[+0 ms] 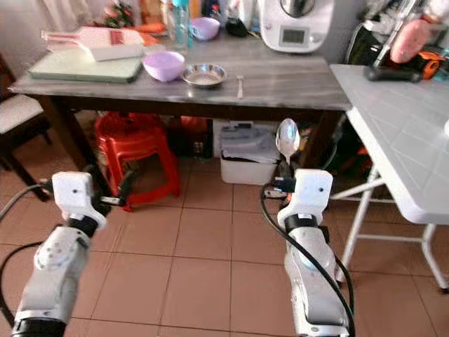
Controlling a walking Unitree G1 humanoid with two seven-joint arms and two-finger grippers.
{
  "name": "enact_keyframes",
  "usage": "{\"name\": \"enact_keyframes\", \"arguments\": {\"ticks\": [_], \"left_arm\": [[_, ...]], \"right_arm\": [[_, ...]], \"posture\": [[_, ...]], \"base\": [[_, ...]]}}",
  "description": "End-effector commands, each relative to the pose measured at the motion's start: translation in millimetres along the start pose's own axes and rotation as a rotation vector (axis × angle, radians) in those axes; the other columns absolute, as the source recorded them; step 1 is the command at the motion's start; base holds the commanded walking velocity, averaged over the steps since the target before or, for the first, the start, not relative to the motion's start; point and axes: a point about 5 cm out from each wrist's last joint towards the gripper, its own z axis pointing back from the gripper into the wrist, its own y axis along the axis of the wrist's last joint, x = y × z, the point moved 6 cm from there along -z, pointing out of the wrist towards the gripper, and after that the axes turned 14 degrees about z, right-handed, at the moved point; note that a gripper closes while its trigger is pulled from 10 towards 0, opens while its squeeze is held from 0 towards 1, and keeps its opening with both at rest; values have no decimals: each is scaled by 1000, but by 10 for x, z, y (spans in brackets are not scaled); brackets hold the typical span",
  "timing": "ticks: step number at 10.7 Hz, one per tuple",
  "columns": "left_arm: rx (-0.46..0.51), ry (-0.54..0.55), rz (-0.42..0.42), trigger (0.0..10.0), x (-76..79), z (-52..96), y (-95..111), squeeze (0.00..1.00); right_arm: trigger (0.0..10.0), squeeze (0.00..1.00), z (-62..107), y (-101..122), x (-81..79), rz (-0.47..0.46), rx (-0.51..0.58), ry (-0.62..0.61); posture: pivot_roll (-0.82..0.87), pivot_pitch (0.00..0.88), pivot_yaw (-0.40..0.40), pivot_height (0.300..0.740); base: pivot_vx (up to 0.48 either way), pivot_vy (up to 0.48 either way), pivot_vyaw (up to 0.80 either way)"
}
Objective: Setting the table
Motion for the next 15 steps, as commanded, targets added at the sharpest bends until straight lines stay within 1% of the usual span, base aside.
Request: {"name": "enact_keyframes", "arguments": {"ticks": [1,5,15], "left_arm": [[0,-25,7,10000,70,-21,14,0],[-6,-55,25,10000,139,-42,6,0],[-19,-82,38,10000,228,-60,-25,0]], "right_arm": [[10000,0,-17,50,72,16,18,-23],[10000,0,-31,53,65,17,19,-27],[10000,0,-29,40,67,14,17,-30]], "posture": [[84,55,-18,740],[82,55,-14,740],[82,56,-11,740]], "base": [[270,0,0],[326,0,0],[347,0,0]]}}
